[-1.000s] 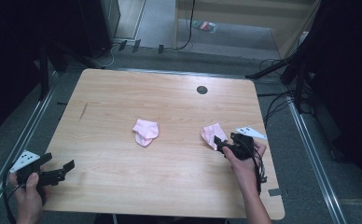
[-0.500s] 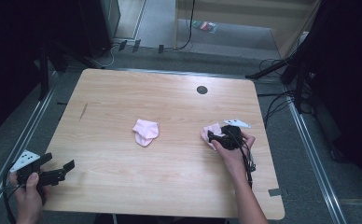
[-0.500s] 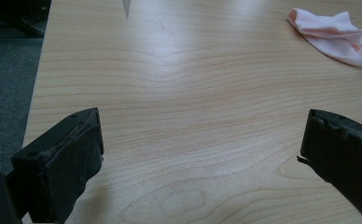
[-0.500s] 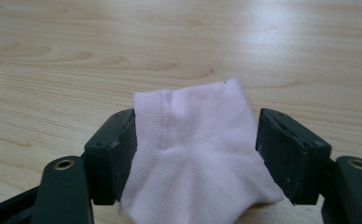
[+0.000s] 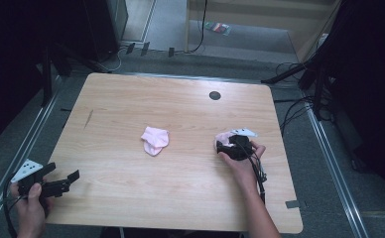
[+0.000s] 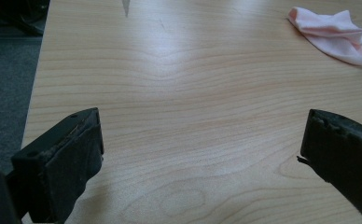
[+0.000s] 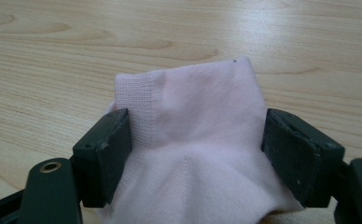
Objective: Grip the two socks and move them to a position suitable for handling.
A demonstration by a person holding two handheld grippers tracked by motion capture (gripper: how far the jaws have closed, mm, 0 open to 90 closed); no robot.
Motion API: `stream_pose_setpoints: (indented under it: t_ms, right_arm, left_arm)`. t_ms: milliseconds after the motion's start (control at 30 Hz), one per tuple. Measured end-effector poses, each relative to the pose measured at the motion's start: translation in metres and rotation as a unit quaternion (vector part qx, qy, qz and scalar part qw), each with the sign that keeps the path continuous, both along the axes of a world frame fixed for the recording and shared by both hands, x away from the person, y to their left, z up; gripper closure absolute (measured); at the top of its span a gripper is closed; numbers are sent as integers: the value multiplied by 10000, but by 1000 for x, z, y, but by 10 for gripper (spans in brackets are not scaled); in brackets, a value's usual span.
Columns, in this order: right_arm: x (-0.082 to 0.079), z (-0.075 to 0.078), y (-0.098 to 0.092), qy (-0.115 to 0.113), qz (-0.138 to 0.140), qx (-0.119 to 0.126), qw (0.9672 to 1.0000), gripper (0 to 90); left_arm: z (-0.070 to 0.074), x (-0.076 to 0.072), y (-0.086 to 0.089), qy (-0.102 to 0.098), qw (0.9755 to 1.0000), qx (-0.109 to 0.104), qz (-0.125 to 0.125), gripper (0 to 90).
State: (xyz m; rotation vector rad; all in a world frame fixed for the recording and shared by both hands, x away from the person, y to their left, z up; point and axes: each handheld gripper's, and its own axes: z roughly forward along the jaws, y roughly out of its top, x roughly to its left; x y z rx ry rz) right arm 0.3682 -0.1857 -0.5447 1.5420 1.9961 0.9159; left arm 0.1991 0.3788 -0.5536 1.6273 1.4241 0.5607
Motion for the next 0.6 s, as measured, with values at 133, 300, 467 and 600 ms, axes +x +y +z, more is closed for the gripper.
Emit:
stream_pose_setpoints:
  t_ms: [133, 300, 467, 600]
  right_arm:
    - [-2, -1, 0, -36, -2, -36, 10000, 268]
    - [-10, -2, 3, -244, 109, 111, 9996, 579]
    - [-12, -3, 4, -267, 159, 297, 9991, 744]
    - [-11, -2, 2, -207, 189, 453, 9986, 803]
  left_arm:
    - [0, 0, -1, 12, 10000, 36, 8, 0]
    - [0, 0, 0, 26, 10000, 25, -8, 0]
    - [0, 0, 0, 17, 10000, 4, -7, 0]
    - [0, 0, 0, 21, 10000, -9, -7, 0]
